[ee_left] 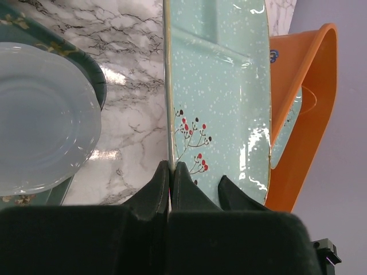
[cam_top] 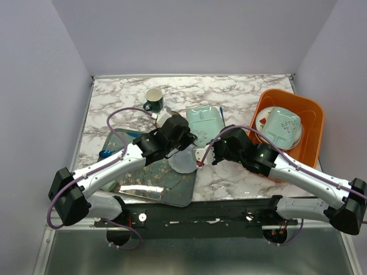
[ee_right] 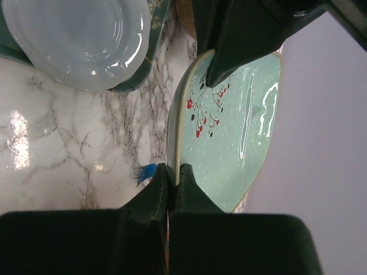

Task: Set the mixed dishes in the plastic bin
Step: Pick up the plate at the center of the board, then place the plate in the plastic bin.

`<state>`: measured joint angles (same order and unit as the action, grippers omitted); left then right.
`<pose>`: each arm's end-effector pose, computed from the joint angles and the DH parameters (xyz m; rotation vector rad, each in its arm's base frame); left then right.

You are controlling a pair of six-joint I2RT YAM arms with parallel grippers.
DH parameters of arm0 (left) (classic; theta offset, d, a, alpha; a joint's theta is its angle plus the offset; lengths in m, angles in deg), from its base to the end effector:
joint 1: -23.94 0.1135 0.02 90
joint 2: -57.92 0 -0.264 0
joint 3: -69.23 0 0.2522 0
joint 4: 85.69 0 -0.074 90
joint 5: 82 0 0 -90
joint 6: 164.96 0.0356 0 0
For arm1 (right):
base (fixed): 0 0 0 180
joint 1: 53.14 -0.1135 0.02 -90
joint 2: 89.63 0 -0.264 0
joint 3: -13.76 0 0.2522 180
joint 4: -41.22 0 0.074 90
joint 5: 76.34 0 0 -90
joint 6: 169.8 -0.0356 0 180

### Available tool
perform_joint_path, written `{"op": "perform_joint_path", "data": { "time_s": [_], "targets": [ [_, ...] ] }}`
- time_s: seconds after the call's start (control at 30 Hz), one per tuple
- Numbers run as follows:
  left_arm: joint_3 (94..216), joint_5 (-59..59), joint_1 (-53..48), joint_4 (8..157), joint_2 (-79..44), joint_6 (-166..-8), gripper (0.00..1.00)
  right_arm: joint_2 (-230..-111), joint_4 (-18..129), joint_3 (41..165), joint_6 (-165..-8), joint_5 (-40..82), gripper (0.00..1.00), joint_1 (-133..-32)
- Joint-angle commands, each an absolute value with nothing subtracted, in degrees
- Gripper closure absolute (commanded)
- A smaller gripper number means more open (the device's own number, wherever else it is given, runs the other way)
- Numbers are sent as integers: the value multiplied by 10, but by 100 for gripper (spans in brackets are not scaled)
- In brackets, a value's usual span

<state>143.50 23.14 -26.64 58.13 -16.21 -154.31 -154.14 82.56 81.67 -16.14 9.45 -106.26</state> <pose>0.1898 -0.2163 0.3043 -0.7375 2.2357 -0.9513 0.1488 0.1940 0.2994 -1.8838 1.2065 -0.1822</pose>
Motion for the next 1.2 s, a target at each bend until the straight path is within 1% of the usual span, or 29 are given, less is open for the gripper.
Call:
{"op": "perform_joint_path", "data": {
  "time_s": [0.0, 0.07, 0.1, 0.17, 0.2, 0.23, 0.27, 0.33, 0.4, 0.43, 0.53, 0.57, 0.67, 0.7, 0.87, 1.03, 1.17],
  "targets": [
    [1438, 270, -274, 679, -106, -1520, 83, -1530, 852, 848, -183, 89, 99, -1066],
    [1433, 272, -273, 677, -98, -1514, 68, -1523, 879, 868, -187, 85, 99, -1065],
    [1431, 272, -272, 680, -96, -1507, 56, -1520, 891, 874, -185, 86, 99, -1066],
    [1424, 271, -271, 686, -87, -1499, 45, -1510, 915, 883, -184, 90, 99, -1065],
    [1421, 266, -269, 689, -84, -1495, 38, -1507, 918, 886, -184, 90, 99, -1064],
    [1416, 265, -265, 690, -81, -1489, 34, -1504, 923, 887, -183, 89, 100, -1064],
    [1414, 264, -262, 692, -74, -1481, 33, -1501, 925, 887, -183, 88, 99, -1060],
    [1407, 260, -255, 696, -65, -1460, 21, -1490, 927, 884, -185, 91, 99, -1056],
    [1400, 255, -247, 708, -48, -1441, 18, -1481, 932, 886, -188, 95, 100, -1046],
    [1390, 251, -240, 713, -40, -1428, 14, -1469, 934, 889, -190, 99, 100, -1042],
    [1355, 214, -206, 746, -2, -1376, 12, -1441, 944, 897, -195, 110, 100, -1017],
    [1345, 194, -197, 753, 20, -1347, 8, -1433, 950, 899, -197, 117, 100, -1002],
    [1311, 146, -150, 776, 64, -1302, 7, -1402, 963, 909, -206, 134, 100, -971],
    [1306, 137, -131, 774, 74, -1280, 2, -1394, 966, 912, -207, 133, 100, -963],
    [1303, 91, -88, 742, 108, -1173, 1, -1351, 974, 915, -205, 127, 99, -909],
    [1344, 66, -77, 651, 85, -1056, 1, -1290, 982, 896, -196, 109, 100, -855],
    [1363, 75, -77, 595, 53, -961, 1, -1266, 983, 872, -178, 76, 99, -814]
  ]
}}
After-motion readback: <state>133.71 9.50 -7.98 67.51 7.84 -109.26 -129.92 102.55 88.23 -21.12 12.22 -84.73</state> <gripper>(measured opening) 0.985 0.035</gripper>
